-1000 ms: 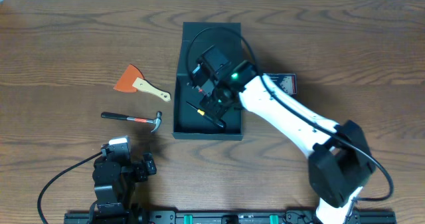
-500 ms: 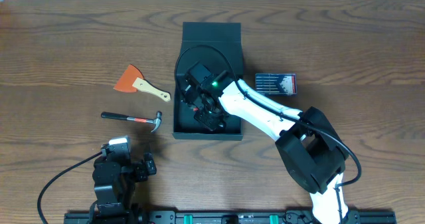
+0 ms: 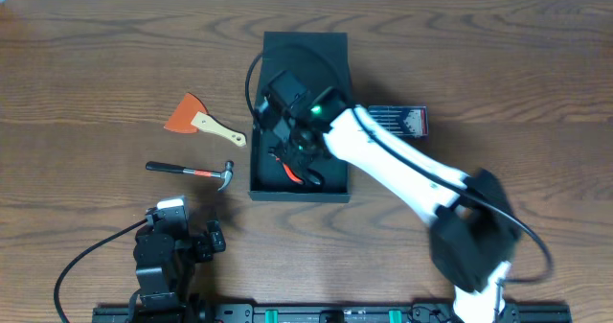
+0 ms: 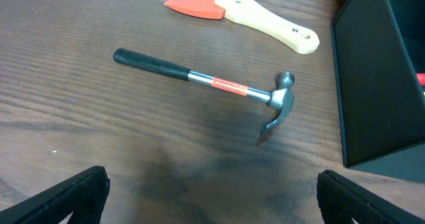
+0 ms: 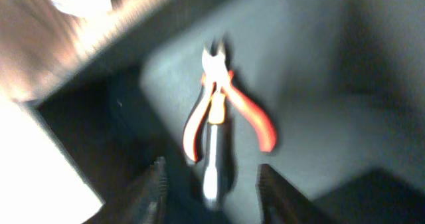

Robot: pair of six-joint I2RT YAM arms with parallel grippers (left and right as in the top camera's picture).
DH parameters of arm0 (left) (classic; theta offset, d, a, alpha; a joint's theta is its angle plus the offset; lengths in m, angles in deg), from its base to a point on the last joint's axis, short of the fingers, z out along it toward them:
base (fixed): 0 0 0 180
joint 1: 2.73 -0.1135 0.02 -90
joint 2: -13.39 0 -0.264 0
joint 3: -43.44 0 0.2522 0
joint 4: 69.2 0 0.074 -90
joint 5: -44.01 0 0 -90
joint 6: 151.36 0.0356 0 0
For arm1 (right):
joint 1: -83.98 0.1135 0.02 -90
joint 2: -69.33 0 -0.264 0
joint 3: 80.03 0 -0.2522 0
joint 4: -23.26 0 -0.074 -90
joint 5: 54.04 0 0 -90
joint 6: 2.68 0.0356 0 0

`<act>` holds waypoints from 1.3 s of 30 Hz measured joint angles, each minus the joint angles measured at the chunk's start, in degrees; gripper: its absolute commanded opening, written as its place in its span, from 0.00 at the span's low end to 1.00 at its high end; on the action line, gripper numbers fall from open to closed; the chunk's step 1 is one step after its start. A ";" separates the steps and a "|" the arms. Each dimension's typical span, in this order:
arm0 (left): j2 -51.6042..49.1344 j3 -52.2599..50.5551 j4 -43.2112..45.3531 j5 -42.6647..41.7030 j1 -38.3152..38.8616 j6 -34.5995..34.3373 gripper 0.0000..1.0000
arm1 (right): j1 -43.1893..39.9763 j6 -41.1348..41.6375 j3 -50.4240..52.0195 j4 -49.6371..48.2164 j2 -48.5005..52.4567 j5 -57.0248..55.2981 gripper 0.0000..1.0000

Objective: Pack container
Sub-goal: 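Carry the pliers into the black box and release them, then grasp the clear screwdriver case with the right gripper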

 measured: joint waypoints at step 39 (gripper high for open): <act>0.00 0.00 0.00 0.00 0.00 0.00 0.98 | -31.54 -28.57 -3.37 3.10 12.96 3.08 0.99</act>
